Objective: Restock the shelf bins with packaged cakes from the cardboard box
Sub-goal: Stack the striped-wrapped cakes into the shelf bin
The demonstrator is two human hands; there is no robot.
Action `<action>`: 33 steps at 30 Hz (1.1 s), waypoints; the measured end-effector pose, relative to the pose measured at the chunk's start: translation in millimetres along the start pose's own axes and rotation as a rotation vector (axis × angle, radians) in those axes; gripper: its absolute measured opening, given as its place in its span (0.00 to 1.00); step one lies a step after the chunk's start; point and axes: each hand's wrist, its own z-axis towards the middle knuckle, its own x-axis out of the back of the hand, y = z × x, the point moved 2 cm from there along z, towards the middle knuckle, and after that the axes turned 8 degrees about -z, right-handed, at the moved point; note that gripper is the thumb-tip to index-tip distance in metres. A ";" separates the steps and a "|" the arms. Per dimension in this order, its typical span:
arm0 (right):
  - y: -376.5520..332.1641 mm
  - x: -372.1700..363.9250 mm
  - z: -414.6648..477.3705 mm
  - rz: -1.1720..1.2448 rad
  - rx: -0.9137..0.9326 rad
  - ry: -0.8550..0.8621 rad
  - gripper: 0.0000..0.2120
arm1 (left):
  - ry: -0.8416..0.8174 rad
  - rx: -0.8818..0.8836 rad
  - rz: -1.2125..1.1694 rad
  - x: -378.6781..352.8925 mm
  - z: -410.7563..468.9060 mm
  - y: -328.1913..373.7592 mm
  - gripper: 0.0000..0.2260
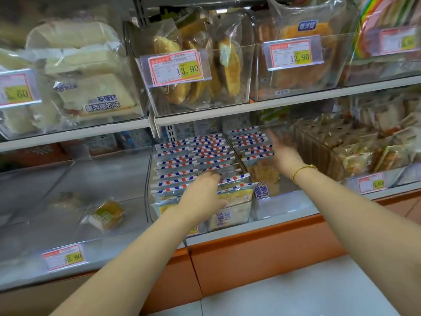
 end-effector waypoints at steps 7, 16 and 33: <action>24.4 -22.1 -23.4 0.269 -0.369 -0.689 0.03 | -0.015 -0.021 -0.001 1.8 -8.5 1.0 0.30; 13.8 -38.9 -25.5 1.029 -0.605 -0.698 0.14 | 0.006 0.011 -0.079 3.4 -13.2 4.3 0.28; -58.2 33.5 -73.4 -0.302 -0.109 -0.106 0.14 | 0.196 0.100 -0.210 42.6 -100.5 -55.1 0.17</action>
